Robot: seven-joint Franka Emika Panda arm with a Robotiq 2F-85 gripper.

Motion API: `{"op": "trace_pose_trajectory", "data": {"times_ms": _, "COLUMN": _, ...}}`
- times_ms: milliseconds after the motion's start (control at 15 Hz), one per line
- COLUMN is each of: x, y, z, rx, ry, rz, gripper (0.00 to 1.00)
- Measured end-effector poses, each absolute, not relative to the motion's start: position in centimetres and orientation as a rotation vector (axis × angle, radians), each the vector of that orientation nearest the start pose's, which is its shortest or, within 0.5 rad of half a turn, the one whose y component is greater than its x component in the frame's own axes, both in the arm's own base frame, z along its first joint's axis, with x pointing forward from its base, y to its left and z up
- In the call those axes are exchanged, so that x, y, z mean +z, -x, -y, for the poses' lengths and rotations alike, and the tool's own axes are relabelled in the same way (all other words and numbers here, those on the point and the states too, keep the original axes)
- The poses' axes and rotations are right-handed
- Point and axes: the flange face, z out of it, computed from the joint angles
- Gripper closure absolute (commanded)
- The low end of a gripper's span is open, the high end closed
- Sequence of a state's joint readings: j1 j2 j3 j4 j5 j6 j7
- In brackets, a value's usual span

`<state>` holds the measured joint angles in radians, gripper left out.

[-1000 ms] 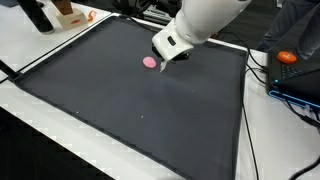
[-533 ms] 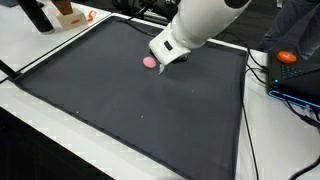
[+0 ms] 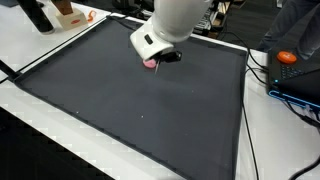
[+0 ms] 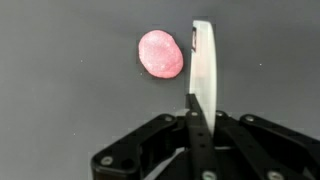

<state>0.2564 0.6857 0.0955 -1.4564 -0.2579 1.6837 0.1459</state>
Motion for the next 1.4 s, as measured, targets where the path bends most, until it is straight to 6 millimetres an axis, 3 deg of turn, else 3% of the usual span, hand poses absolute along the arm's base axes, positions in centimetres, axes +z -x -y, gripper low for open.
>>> {"op": "trace_pose_trajectory", "data": {"times_ms": 200, "x": 26.0, "y": -64.6, "z": -17.1, "rx": 0.673, "ry": 3.27, "rz": 0.337, "gripper": 0.99}}
{"op": "trace_pose_trajectory", "data": {"times_ms": 800, "x": 26.2, "y": -66.2, "z": -6.7, "rx": 0.657, "ry": 3.051, "rz": -0.15, "gripper": 0.99}}
{"op": "trace_pose_trajectory", "data": {"times_ms": 1067, "x": 25.6, "y": -65.6, "z": -2.9, "rx": 0.608, "ry": 2.953, "rz": -0.356, "gripper": 0.99}}
{"op": "trace_pose_trajectory", "data": {"times_ms": 1400, "x": 24.5, "y": -63.2, "z": 0.7, "rx": 0.558, "ry": 2.855, "rz": -0.548, "gripper": 0.99}}
